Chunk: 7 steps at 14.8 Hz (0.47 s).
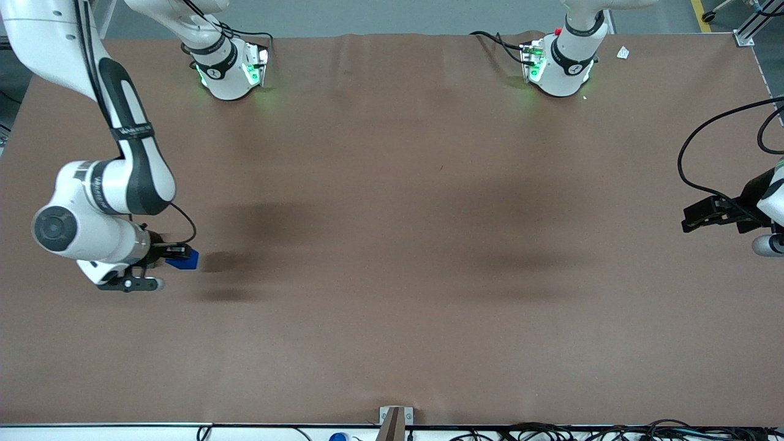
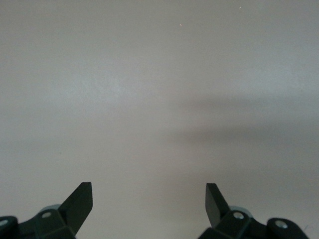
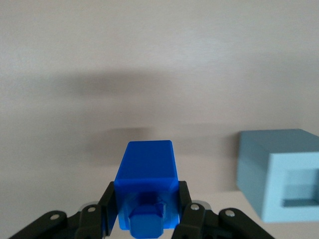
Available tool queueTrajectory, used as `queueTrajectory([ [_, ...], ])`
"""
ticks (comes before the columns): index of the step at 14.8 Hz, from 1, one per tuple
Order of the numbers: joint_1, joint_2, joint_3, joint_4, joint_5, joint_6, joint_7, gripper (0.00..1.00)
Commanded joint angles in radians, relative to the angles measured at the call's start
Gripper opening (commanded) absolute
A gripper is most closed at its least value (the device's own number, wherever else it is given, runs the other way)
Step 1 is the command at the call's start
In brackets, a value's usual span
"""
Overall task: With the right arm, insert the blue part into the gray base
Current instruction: 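Lift the blue block and carry it over the gray base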
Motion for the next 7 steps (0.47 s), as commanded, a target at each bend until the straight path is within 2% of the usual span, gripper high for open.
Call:
queueTrajectory([
  [1,-0.052,-0.057,0.012,-0.013,-0.012,-0.035,-0.040,0.17],
  [7,-0.152,-0.078,0.012,-0.008,-0.012,-0.036,-0.155,0.17],
])
